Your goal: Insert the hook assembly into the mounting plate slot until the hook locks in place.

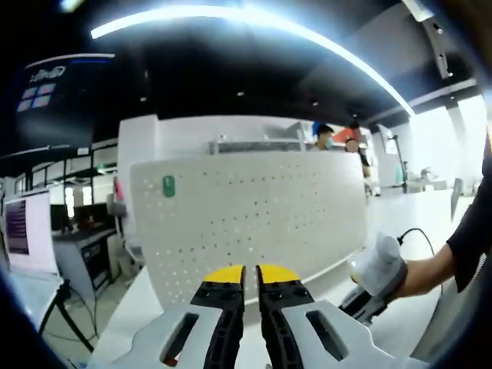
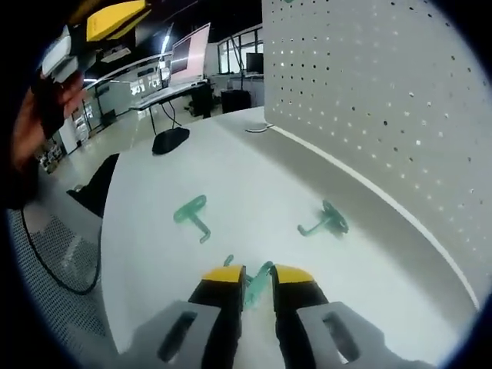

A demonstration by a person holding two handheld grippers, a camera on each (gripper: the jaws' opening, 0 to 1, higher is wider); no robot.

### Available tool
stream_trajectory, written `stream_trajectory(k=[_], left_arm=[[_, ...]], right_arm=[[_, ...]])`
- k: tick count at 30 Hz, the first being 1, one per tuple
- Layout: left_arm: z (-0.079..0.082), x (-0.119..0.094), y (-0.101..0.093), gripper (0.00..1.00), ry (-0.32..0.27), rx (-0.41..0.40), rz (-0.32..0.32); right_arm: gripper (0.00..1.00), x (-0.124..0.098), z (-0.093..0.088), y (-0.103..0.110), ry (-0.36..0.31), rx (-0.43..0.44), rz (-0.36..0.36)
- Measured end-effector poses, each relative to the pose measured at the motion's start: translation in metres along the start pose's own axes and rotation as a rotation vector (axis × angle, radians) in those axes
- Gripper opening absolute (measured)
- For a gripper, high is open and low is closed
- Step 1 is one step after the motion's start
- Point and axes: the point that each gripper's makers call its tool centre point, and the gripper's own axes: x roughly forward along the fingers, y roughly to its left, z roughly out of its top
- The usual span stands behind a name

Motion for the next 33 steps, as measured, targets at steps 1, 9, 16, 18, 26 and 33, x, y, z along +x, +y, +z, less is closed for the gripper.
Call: stream_trajectory(k=[1, 9, 16, 18, 26, 33], left_arm=[[-0.0003, 0.0000, 0.0000, 0.05, 0.002, -0.003, -0.001], [-0.0003, -0.0001, -0.0006, 0.04, 0.003, -0.006, -0.003], [-0.0004, -0.0006, -0.0003, 0.05, 0.005, -0.007, -0.001], [-0.0003, -0.0007, 0.0003, 0.05, 0.005, -0.007, 0.002], [0.0001, -0.0004, -0.0015, 0.05, 0.004, -0.007, -0.005], [0.0003, -0.0005, -0.0016, 0.05, 0.004, -0.009, -0.006]], right_arm=[[0.08, -0.0004, 0.0005, 0.0001, -0.001, -0.005, 0.001], [0.06, -0.0030, 0.0043, 0.0018, -0.007, -0.031, -0.001], [0.05, -0.0016, 0.0016, 0.0030, 0.018, -0.061, -0.009], [0.04, -0.0017, 0.0012, 0.0023, 0.017, -0.056, -0.010], [0.04, -0.0009, 0.0021, 0.0003, 0.018, -0.067, -0.020], [0.02, -0.0012, 0.0035, -0.0007, 0.028, -0.090, -0.028]])
